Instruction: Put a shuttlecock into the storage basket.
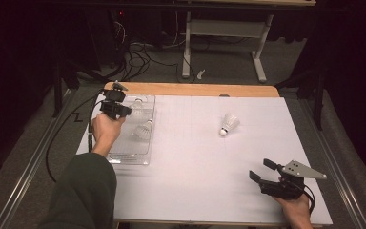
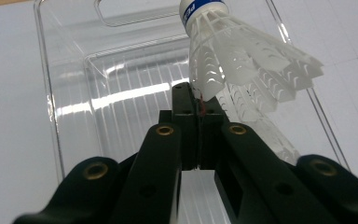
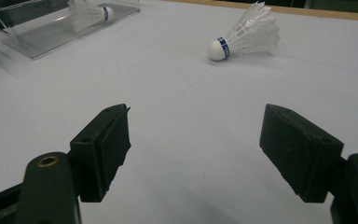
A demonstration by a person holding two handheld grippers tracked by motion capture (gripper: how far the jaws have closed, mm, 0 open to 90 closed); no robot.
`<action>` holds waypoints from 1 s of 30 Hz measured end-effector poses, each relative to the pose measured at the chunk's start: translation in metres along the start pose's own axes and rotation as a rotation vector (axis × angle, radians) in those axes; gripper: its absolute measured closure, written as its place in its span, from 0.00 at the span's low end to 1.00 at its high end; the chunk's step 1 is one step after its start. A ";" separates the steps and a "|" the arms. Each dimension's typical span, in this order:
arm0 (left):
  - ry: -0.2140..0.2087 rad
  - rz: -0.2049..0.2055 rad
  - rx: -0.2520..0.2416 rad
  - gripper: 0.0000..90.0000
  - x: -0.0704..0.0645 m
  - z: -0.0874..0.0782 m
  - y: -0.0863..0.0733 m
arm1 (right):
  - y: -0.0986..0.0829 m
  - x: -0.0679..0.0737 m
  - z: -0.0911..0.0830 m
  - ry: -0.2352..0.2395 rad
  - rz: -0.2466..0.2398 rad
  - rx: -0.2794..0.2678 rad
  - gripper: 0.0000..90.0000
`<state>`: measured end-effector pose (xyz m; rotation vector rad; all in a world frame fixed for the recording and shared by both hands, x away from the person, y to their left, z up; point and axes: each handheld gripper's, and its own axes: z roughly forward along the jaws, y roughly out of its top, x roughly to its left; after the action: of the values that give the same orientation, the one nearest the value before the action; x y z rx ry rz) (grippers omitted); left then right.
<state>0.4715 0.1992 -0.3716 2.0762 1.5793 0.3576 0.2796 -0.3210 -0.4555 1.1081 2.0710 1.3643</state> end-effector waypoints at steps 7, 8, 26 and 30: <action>0.015 0.007 0.023 0.99 0.000 0.004 0.000 | 0.000 0.000 -0.001 -0.002 -0.003 -0.004 0.27; 0.018 0.007 0.027 0.99 0.000 0.005 0.000 | 0.000 0.000 -0.001 -0.001 -0.002 -0.004 0.27; 0.045 -0.008 0.047 0.99 0.006 0.011 0.001 | 0.000 0.000 -0.001 -0.002 0.002 -0.007 0.27; 0.050 -0.014 0.051 0.99 0.008 0.012 0.001 | 0.000 0.000 -0.001 -0.001 0.001 -0.008 0.27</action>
<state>0.4809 0.2040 -0.3816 2.1094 1.6473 0.3707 0.2788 -0.3218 -0.4550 1.1071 2.0627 1.3708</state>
